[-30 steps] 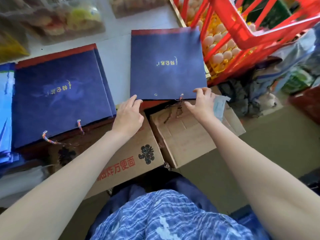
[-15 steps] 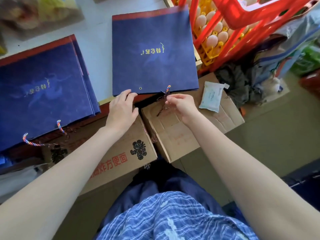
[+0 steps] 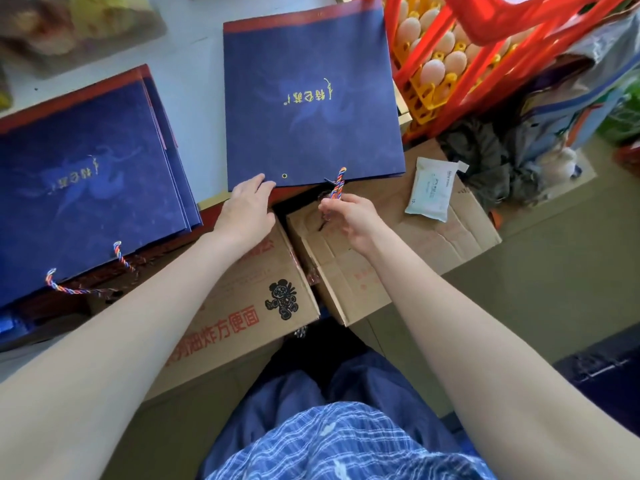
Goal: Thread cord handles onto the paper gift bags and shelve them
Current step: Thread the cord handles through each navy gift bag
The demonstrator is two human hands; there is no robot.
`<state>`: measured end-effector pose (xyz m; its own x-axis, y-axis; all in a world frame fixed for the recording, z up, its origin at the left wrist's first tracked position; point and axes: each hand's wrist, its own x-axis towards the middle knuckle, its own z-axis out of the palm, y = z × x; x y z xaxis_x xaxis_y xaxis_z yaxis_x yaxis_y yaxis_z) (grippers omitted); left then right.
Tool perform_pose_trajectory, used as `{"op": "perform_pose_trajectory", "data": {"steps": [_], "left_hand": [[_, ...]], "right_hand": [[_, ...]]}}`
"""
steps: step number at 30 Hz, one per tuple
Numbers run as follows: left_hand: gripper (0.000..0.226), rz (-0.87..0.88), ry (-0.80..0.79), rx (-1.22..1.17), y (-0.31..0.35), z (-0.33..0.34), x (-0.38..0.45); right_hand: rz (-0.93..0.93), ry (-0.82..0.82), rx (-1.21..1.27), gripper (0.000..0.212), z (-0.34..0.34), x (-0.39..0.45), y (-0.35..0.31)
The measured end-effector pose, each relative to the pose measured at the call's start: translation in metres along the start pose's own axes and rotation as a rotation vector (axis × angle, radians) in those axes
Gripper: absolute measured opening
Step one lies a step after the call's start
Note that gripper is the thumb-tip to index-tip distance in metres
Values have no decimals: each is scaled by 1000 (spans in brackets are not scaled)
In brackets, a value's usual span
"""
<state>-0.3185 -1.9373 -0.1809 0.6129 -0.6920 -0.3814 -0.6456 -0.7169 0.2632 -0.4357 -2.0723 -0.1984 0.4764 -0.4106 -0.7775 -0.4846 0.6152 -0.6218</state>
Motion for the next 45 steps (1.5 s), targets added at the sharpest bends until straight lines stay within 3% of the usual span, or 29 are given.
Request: {"op": "perform_pose_trajectory", "data": {"steps": [2, 5, 8, 11, 13, 19, 23, 27, 30, 32, 34, 37, 41, 45], "left_hand": [[53, -13, 19, 39, 3, 0, 5], [54, -56, 30, 128, 13, 0, 12], [62, -113, 5, 214, 27, 2, 17], [70, -141, -17, 238, 31, 3, 18], [72, -142, -42, 211, 27, 0, 19], [72, -89, -110, 184, 27, -10, 7], [70, -71, -185, 130, 26, -11, -6], [48, -86, 17, -202, 15, -9, -21], [38, -173, 157, -387, 10, -6, -31], [37, -160, 185, -392, 7, -3, -35], [37, -141, 219, -393, 4, 0, -34], [35, -248, 212, -529, 3, 3, -25], [29, -709, 49, -1439, 12, -3, -11], [20, -826, 29, -1796, 17, -12, 3]], "right_hand": [[-19, -21, 22, 12, -8, -8, 1], [-121, 101, 55, 7, -34, -22, -13], [-296, 277, -202, 19, -56, -29, -38], [-446, 329, -336, 24, -54, -38, -61], [-534, 303, -278, 14, -43, -50, -79], [-774, 122, -42, 17, -13, -92, -133], [-959, 39, -20, 17, -3, -118, -162], [-1011, -99, 5, 19, 16, -122, -164], [-745, -161, -115, 27, 34, -94, -140], [-577, -107, -298, 25, 38, -60, -114], [-563, -9, -563, 17, 33, -26, -85], [-536, 42, -534, 7, 28, 1, -58], [-515, -24, -476, 9, 35, 15, -47], [-673, -69, -819, 15, 33, 25, -45]]}}
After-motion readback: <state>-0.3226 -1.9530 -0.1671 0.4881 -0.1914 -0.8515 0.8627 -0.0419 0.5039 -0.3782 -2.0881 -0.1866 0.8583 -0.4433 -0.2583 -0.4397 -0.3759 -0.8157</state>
